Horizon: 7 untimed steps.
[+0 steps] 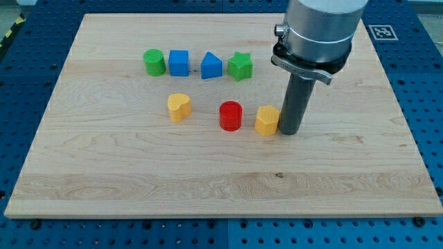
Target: Place the red star right to the yellow hexagon
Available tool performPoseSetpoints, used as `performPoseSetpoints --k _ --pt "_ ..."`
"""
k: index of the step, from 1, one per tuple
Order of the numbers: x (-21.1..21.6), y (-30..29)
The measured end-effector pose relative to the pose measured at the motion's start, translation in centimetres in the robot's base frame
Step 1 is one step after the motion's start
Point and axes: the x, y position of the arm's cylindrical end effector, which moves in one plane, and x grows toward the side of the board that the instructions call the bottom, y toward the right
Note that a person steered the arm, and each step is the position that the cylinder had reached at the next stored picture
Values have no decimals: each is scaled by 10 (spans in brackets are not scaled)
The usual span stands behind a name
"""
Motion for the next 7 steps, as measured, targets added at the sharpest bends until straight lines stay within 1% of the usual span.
performPoseSetpoints --k 1,2,3,4,5,6,7 --pt "0 36" --pt "-28 82" --pt "-95 92" --pt "-170 76" --pt "-230 18" --pt "-276 -57" --pt "-300 -67"
